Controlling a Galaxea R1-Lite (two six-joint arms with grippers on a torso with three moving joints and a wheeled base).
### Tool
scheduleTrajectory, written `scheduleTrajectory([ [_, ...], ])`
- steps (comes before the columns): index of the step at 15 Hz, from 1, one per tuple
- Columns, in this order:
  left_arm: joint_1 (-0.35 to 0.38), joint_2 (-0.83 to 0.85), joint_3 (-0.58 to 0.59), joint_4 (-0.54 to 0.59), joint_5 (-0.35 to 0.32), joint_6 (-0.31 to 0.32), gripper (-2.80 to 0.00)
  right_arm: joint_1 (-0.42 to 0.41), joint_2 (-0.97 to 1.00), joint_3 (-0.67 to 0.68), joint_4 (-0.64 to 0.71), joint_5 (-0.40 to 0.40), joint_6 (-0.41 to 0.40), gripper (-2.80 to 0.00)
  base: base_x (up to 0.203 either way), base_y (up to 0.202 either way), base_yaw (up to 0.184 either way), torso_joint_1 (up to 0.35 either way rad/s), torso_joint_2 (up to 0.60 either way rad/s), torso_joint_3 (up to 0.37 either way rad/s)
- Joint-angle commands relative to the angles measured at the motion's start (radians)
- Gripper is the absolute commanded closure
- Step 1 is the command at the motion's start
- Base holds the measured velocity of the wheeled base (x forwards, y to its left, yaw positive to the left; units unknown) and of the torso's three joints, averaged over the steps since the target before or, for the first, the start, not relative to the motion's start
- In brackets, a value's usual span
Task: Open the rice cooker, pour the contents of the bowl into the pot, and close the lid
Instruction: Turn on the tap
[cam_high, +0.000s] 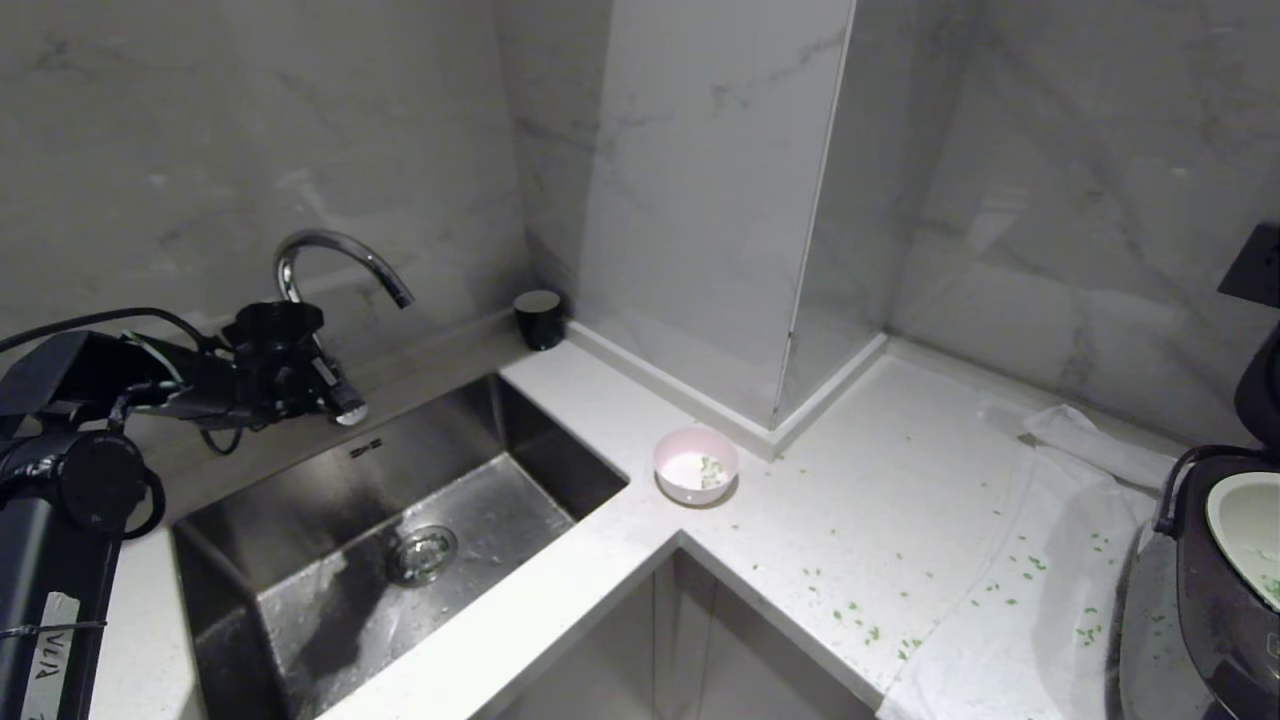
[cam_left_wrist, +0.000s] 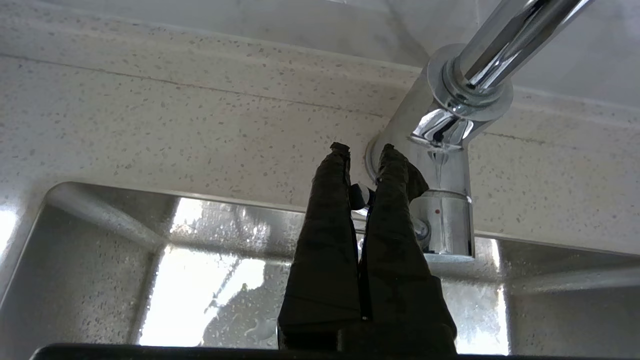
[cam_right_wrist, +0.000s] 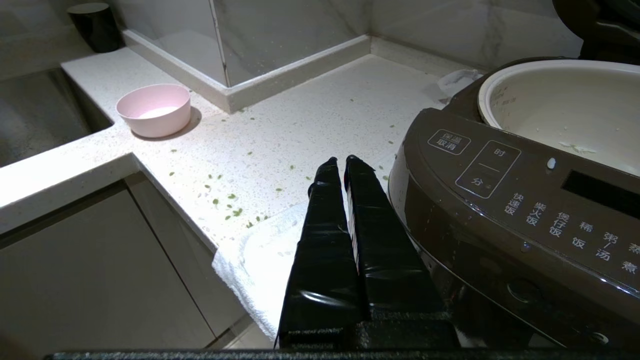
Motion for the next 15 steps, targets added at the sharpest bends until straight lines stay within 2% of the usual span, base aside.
scheduleTrajectory([
  [1,0.000,-0.011,0.006,-0.001,0.003,-0.003,0.00,0.000,0.000,0.002,-0.001,0.000,0.000,0.00,0.000,0.000,0.000,0.000,0.00,0.000],
  [15,-0.011,-0.017,0.039,0.000,-0.008,0.002,0.00,0.000,0.000,0.002,0.000,0.000,0.000,0.00,0.000,0.000,0.000,0.000,0.00,0.000],
])
